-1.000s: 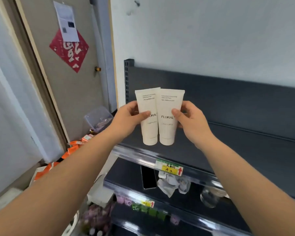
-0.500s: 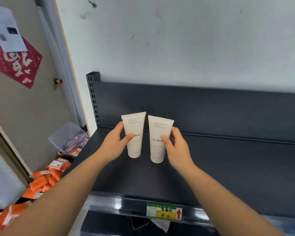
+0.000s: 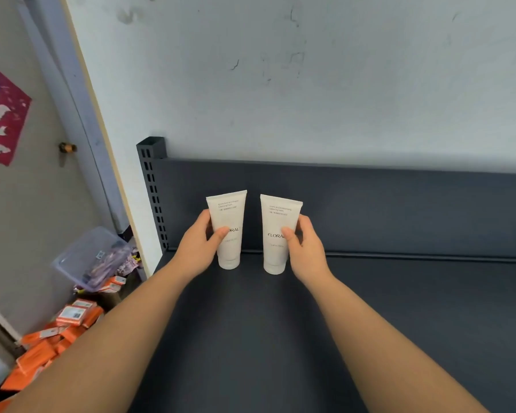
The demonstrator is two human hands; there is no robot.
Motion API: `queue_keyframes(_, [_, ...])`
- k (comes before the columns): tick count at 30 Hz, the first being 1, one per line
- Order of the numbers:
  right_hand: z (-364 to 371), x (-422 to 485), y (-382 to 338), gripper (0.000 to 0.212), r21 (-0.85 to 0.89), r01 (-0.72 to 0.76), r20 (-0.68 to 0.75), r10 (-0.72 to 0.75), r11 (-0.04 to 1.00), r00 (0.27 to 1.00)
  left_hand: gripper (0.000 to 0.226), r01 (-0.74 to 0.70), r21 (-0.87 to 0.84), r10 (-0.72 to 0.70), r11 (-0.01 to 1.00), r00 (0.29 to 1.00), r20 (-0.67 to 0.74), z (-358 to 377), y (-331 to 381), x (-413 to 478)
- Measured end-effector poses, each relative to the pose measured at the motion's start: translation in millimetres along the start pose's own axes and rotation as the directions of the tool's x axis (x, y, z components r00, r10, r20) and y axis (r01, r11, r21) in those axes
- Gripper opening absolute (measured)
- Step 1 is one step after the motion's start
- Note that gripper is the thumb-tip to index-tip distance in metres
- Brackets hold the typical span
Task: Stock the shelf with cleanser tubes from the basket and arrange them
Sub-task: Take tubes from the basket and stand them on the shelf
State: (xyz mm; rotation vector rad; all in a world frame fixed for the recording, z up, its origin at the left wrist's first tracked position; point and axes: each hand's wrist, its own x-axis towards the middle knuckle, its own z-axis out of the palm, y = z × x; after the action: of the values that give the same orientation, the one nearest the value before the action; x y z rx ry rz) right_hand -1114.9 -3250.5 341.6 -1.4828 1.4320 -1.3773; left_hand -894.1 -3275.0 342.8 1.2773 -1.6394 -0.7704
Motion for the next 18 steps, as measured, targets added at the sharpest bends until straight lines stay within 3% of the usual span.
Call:
queue_keyframes(10, [3.3,17.8,1.7,0.039,-0.043,-0.065,0.017,0.066,0.997,0.998,0.038,0.063,-0.064,-0.063,0.996,0.998,-0.005,2.3,0.3,10.7])
queue_keyframes(14, [-7.0,5.4,11.6,0.054,-0.106,-0.144,0.051,0.150,0.984,0.987,0.064,0.165,-0.025,-0.164,0.986,0.986,0.042,-0.7,-6.8,2.3])
queue_keyframes(18, [-21.5,-9.7,16.1,0.061,-0.253,-0.198,0.071,0.222,0.947,0.972,0.081,0.265,0.085,-0.264,0.961,0.964,-0.020,-4.0,-8.8,-12.6])
